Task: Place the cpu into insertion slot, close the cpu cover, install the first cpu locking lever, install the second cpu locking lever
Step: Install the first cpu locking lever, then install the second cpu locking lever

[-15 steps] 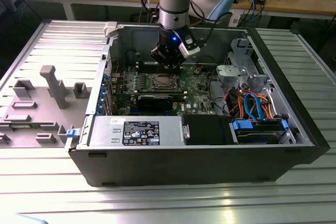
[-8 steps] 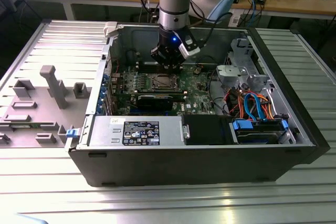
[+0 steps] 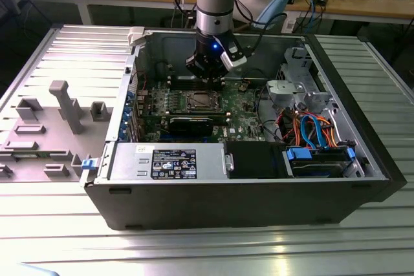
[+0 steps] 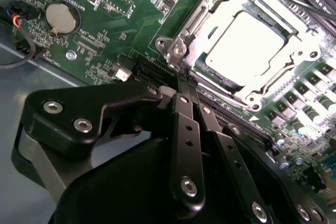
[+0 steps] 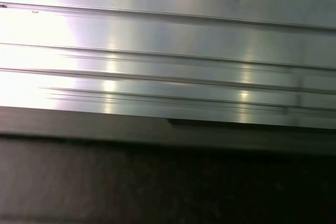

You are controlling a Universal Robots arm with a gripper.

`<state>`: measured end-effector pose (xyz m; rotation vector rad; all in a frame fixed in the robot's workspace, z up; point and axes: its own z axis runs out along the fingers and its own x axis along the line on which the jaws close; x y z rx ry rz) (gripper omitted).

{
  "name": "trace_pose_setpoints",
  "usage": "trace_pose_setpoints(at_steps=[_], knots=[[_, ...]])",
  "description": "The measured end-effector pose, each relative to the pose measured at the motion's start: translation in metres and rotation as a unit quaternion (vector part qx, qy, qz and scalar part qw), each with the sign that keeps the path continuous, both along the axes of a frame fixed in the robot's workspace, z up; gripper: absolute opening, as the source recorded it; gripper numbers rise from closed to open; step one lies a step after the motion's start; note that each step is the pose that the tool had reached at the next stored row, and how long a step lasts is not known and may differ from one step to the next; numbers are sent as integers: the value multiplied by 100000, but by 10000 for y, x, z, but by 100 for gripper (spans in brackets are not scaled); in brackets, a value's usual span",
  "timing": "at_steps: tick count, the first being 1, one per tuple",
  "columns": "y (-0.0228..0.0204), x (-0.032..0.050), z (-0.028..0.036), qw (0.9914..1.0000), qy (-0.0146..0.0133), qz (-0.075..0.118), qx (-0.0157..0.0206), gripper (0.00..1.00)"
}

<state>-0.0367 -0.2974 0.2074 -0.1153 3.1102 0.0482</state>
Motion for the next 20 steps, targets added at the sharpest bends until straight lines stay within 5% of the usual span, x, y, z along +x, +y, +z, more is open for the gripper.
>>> trace_pose_setpoints(at_steps=[3,6,20], knots=[[-13,-1,1,99999,16,-8,-524,11],[-36,-1,0,99998,12,-8,-672,11],[-81,-1,0,99998,13,-7,-682,11]])
